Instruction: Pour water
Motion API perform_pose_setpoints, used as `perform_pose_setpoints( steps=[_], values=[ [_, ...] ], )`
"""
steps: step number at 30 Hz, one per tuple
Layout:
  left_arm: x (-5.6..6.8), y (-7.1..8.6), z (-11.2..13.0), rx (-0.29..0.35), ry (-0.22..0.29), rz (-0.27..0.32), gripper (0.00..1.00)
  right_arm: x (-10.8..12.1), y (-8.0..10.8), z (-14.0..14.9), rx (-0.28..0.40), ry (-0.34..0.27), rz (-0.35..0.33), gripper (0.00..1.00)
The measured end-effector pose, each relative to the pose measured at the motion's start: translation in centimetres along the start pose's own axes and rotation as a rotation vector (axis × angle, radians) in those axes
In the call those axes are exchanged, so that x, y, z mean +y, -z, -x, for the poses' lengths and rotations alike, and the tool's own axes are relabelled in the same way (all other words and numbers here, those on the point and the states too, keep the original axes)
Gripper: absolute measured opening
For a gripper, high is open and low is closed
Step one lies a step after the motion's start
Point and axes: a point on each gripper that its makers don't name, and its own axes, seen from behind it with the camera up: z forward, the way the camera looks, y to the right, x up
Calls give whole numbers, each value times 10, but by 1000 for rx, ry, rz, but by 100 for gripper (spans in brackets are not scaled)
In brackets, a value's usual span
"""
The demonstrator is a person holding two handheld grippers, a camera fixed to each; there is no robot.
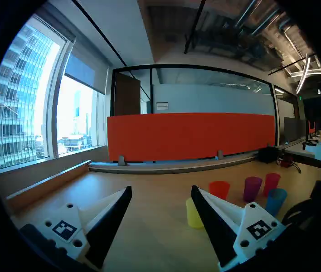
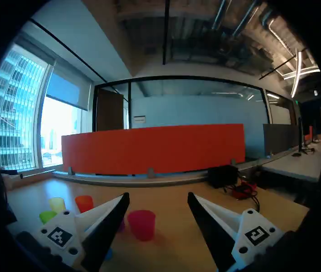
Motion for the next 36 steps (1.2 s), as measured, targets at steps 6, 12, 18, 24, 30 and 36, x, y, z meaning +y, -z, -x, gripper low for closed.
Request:
perform_pose_setpoints(
  steps=[6, 12, 18, 24, 30, 36],
  values=[
    [3, -6, 13, 14, -8, 8, 97, 1, -1, -7, 10, 23, 17, 99],
    [0, -12, 31, 6, -24, 8, 97, 2, -1, -9, 9, 29, 34, 99],
    [-5, -15, 40, 18, -7, 18, 97, 2, 0, -17, 16, 31, 44, 99],
    [-12, -17, 45, 16, 3, 15, 97, -1, 1, -22, 18, 43, 45, 99],
    [-15, -17, 52, 13, 29, 15, 97, -7, -1, -22, 17, 55, 40, 99],
    [-17, -19, 55, 6, 30, 14, 97, -9, -2, -24, 18, 56, 36, 99]
  ],
)
